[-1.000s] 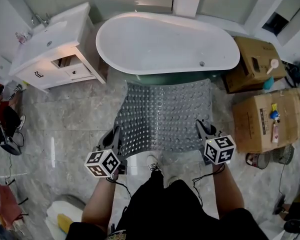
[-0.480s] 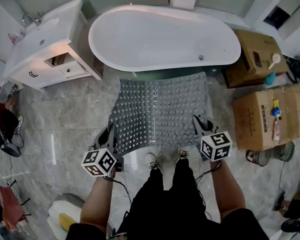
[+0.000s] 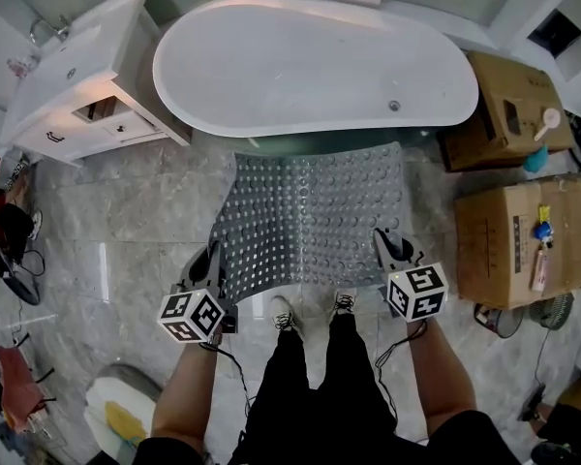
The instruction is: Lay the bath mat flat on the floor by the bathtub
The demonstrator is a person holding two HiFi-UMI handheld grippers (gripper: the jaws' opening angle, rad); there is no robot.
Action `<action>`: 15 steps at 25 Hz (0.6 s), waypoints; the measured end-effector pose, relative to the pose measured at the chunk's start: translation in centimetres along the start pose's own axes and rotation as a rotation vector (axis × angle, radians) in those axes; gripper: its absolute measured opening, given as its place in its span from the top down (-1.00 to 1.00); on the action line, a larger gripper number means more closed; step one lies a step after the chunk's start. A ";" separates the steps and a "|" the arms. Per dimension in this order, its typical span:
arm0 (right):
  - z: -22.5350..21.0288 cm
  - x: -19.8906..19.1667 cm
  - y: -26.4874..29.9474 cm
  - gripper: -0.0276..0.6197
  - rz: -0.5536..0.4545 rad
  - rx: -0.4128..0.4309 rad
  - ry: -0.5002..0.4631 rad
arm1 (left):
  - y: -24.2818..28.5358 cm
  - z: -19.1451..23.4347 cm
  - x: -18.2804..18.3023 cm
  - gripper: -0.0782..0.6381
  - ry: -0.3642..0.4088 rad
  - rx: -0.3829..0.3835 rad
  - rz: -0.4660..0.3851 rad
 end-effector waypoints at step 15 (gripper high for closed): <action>-7.5 -11.4 7.9 0.82 0.043 0.016 -0.028 | 9.2 2.5 -12.5 0.70 0.027 0.051 0.029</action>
Point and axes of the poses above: the fingertips, and each gripper's own axes: y forward along the fingers, z to its left, x out of its top, the point moved 7 cm from there along -y, backward along the fingers, and after that the axes turned 12 degrees about -z, right-handed, at the moved point
